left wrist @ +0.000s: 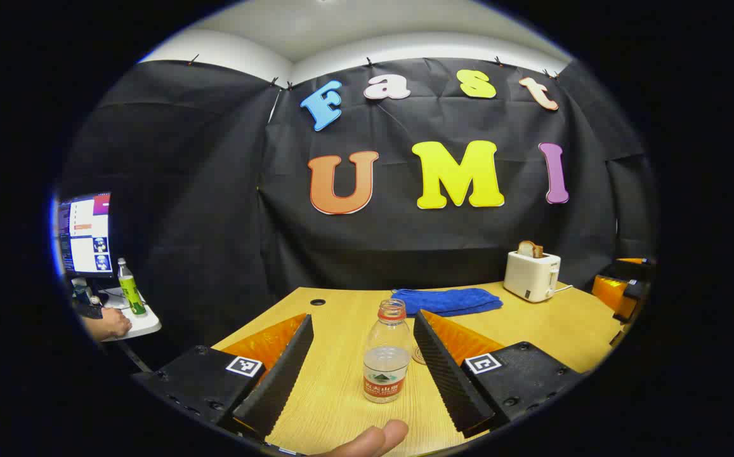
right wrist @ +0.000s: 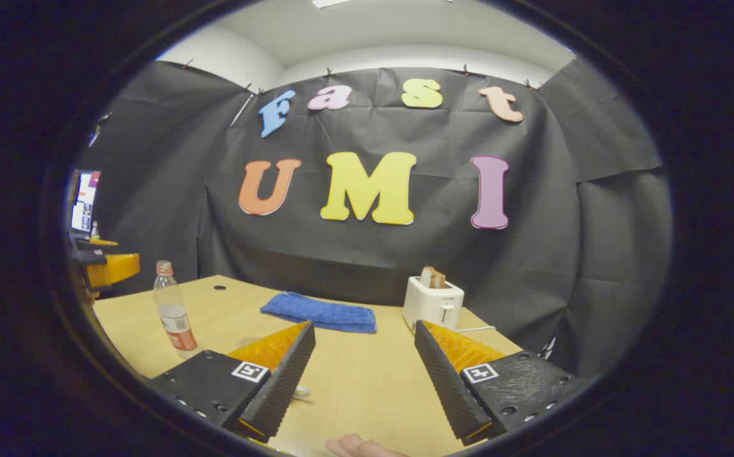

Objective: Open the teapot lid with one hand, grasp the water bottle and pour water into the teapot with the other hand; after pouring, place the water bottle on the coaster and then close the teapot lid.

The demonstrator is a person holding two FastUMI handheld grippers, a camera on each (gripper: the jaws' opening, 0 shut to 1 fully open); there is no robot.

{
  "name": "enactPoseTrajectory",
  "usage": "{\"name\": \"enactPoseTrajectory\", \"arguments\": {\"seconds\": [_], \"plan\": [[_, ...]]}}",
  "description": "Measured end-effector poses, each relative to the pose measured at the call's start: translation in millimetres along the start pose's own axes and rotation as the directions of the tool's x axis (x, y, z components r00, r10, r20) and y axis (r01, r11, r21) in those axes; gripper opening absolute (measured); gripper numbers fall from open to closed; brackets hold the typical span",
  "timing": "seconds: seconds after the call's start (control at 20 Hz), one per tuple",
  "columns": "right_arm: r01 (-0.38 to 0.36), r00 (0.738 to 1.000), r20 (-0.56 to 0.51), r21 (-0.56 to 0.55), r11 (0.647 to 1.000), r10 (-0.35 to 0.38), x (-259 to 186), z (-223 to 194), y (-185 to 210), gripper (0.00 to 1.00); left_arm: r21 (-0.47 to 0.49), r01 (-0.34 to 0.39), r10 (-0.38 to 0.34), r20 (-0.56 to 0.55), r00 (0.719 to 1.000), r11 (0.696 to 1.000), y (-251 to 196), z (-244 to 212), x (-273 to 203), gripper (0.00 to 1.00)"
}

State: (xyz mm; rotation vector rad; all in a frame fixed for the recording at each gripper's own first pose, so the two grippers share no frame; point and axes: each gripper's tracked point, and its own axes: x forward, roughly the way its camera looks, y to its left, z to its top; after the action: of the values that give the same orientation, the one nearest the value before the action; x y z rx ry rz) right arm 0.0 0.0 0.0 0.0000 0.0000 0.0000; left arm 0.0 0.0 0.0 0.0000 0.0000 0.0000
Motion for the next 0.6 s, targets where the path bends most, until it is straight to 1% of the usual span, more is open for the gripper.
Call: {"name": "enactPoseTrajectory", "arguments": {"seconds": [0.05, 0.1, 0.15, 0.2, 0.25, 0.3, 0.4, 0.45, 0.5, 0.55, 0.6], "plan": [[-0.012, 1.0, 0.009, -0.004, 1.0, 0.012, -2.2, 2.3, 5.4, 0.97, -0.006, -0.011, 0.011, 0.002, 1.0, 1.0, 7.5, 0.7, -1.3, 1.0], [-0.022, 1.0, 0.011, -0.008, 1.0, 0.022, -4.7, 2.8, 9.0, 0.92, -0.008, -0.035, 0.035, 0.002, 0.999, 0.999, 20.9, -0.1, -2.6, 1.0], [-0.025, 1.0, 0.01, -0.01, 1.0, 0.026, -5.8, 1.6, 9.3, 0.92, -0.006, -0.043, 0.043, -0.005, 0.999, 0.999, 25.3, -2.5, -2.7, 1.0], [-0.031, 0.999, 0.011, -0.007, 1.0, 0.031, -5.1, 1.6, 10.5, 0.95, -0.004, -0.04, 0.04, -0.01, 0.999, 0.999, 22.1, -3.9, -0.9, 1.0], [-0.037, 0.999, 0.007, -0.002, 0.999, 0.037, -4.7, 1.2, 12.7, 0.95, 0.0, -0.029, 0.029, -0.015, 0.999, 1.0, 18.4, -5.2, 0.5, 1.0], [-0.041, 0.999, -0.004, -0.009, 0.999, 0.041, -2.6, -2.6, 13.7, 0.98, 0.017, -0.008, 0.008, -0.016, 1.0, 1.0, 12.0, -6.7, 1.1, 1.0], [-0.011, 1.0, -0.002, -0.027, 1.0, 0.011, -0.7, -2.0, 4.7, 0.97, 0.054, 0.01, -0.01, -0.01, 1.0, 0.999, 3.3, -6.6, 1.5, 1.0], [0.001, 1.0, -0.001, -0.029, 1.0, -0.001, 0.8, -2.8, 2.0, 0.95, 0.07, 0.017, -0.017, -0.007, 1.0, 0.997, 0.3, -7.0, 1.5, 0.99], [0.004, 1.0, -0.003, -0.03, 1.0, -0.004, 2.1, -3.7, 1.9, 0.95, 0.081, 0.022, -0.022, -0.006, 1.0, 0.996, -2.9, -6.9, 1.6, 0.95], [0.002, 1.0, -0.007, -0.032, 0.999, -0.002, 2.4, -5.8, 3.3, 0.95, 0.096, 0.027, -0.026, -0.005, 1.0, 0.995, -5.3, -7.7, 1.3, 0.99], [0.002, 1.0, -0.01, -0.034, 0.999, -0.003, 3.4, -6.8, 2.5, 0.95, 0.107, 0.028, -0.027, -0.003, 1.0, 0.994, -6.9, -8.3, 1.9, 0.99]]}}
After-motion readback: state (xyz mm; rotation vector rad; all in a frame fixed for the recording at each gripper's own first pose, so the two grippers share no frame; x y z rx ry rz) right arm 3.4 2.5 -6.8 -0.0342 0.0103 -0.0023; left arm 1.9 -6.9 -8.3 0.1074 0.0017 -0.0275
